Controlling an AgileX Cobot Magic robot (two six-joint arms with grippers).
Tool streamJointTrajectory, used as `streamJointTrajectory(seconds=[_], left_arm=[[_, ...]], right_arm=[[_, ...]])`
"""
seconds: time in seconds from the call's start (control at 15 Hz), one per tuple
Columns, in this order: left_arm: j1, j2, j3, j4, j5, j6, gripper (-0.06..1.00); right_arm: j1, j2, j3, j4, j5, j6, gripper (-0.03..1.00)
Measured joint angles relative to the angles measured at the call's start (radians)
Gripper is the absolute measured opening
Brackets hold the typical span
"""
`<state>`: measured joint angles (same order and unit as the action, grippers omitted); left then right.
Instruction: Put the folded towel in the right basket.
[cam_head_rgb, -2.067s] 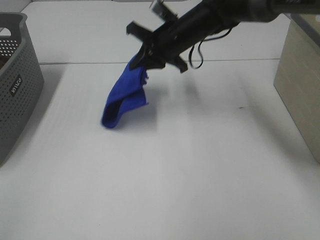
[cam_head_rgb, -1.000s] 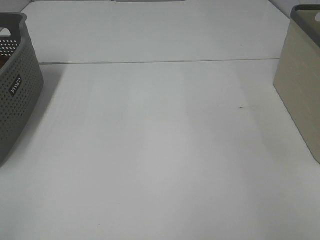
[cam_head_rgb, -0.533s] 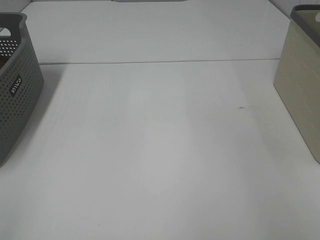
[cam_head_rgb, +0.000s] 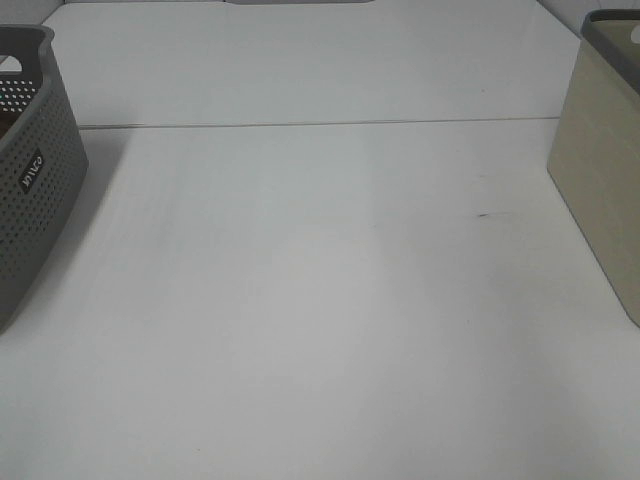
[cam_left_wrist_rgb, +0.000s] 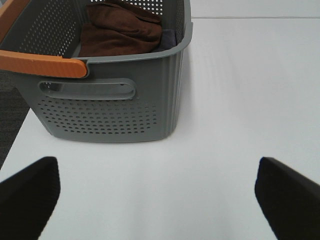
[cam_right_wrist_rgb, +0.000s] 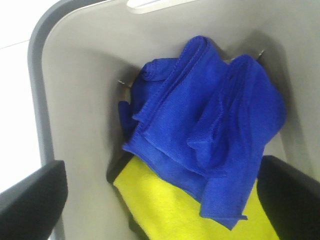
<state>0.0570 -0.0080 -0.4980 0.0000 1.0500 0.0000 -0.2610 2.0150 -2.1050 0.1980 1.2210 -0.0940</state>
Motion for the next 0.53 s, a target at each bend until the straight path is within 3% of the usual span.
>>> streamJointTrajectory(seconds=[0.4, 0.53], left_arm=[[0.0, 0.0, 0.0, 0.0, 0.0, 0.0, 0.99], [0.0, 0.0, 0.0, 0.0, 0.0, 0.0, 0.99]], right_arm=[[0.248, -0.126, 0.005, -0.007, 0.001, 0.042, 0.98], [0.254, -0.185, 0.013, -0.013, 0.001, 0.074, 0.98]])
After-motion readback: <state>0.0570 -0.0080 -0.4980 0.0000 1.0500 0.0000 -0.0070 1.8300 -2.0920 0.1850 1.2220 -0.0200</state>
